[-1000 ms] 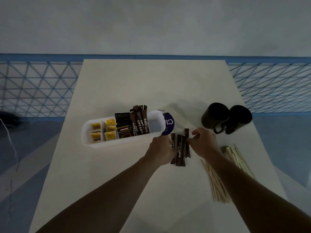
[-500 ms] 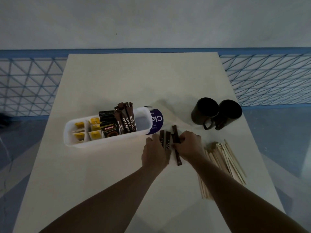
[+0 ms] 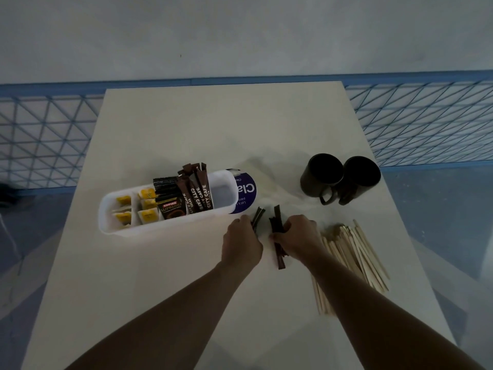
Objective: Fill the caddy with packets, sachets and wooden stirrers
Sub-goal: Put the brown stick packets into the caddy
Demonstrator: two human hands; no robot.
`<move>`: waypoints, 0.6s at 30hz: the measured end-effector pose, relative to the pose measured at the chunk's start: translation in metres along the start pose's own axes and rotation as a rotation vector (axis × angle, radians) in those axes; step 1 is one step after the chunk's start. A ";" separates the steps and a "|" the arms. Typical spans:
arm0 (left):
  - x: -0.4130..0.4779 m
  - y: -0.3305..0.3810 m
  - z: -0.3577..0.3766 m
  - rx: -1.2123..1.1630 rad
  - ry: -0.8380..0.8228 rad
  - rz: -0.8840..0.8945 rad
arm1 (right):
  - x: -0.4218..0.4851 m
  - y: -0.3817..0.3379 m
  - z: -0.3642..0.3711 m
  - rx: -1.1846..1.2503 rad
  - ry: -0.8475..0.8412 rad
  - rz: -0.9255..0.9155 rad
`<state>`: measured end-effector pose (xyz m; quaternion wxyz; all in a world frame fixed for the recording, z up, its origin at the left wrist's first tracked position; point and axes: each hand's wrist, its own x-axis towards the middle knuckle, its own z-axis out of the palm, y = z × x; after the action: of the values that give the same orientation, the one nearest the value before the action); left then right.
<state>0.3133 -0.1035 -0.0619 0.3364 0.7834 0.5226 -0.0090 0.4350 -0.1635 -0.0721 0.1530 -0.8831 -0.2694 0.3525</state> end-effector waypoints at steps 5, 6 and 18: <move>0.003 0.002 -0.009 0.035 -0.108 -0.074 | -0.006 -0.002 -0.006 0.052 0.023 -0.002; 0.003 0.002 -0.012 0.030 -0.122 -0.092 | -0.008 -0.003 -0.008 0.051 0.026 0.007; -0.008 -0.001 -0.030 -0.123 -0.290 -0.151 | -0.023 -0.016 -0.006 -0.063 0.089 0.071</move>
<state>0.2984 -0.0938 -0.0364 0.4540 0.7104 0.5253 -0.1151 0.4194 -0.1644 -0.0486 0.1243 -0.9112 -0.2420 0.3093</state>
